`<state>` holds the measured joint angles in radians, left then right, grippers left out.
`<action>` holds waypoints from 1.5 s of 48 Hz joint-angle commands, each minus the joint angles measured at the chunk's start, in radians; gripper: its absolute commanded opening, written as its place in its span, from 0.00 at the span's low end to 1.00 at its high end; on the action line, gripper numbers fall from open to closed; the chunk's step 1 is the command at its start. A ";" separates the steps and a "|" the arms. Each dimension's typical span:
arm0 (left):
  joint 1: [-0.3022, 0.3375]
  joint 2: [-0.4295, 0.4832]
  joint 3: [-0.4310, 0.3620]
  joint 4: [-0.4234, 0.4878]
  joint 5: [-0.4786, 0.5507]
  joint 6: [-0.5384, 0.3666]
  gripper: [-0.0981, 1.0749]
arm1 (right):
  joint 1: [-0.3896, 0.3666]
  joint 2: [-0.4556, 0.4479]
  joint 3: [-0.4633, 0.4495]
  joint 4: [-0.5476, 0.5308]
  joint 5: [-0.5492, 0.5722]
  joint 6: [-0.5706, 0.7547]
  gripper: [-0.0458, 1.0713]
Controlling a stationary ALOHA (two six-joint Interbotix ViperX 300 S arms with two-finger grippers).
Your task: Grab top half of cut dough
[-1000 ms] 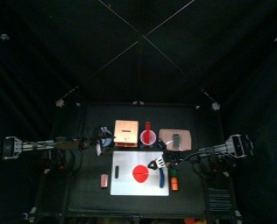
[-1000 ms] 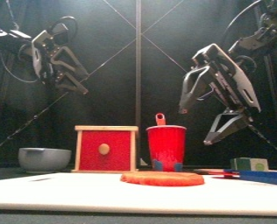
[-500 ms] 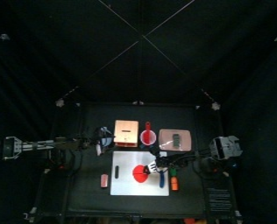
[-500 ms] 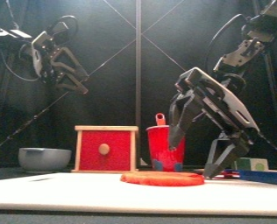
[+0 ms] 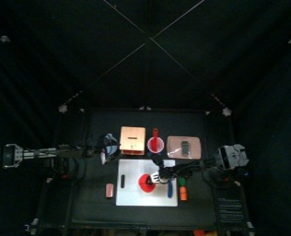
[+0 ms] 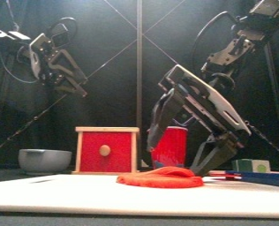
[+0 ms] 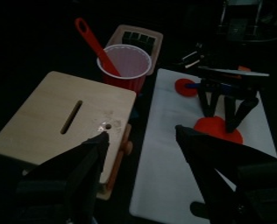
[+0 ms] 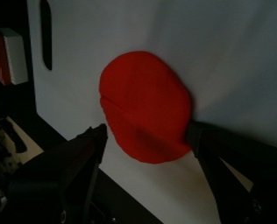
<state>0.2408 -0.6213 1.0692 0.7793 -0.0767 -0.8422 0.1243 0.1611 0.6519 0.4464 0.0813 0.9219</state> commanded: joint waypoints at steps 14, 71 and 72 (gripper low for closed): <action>-0.003 0.000 0.000 -0.002 -0.003 0.000 0.90 | -0.006 -0.002 -0.006 -0.005 0.011 -0.002 0.86; 0.003 0.000 -0.003 -0.018 -0.002 -0.002 0.90 | -0.164 -0.356 -0.021 -0.414 0.233 -0.005 0.57; 0.003 0.000 -0.003 -0.020 -0.002 -0.002 0.90 | -0.169 -0.365 -0.020 -0.420 0.241 -0.003 0.57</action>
<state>0.2408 -0.6213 1.0830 0.7639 -0.0752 -0.8437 -0.0245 -0.1442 0.6427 0.0430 0.3022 0.9204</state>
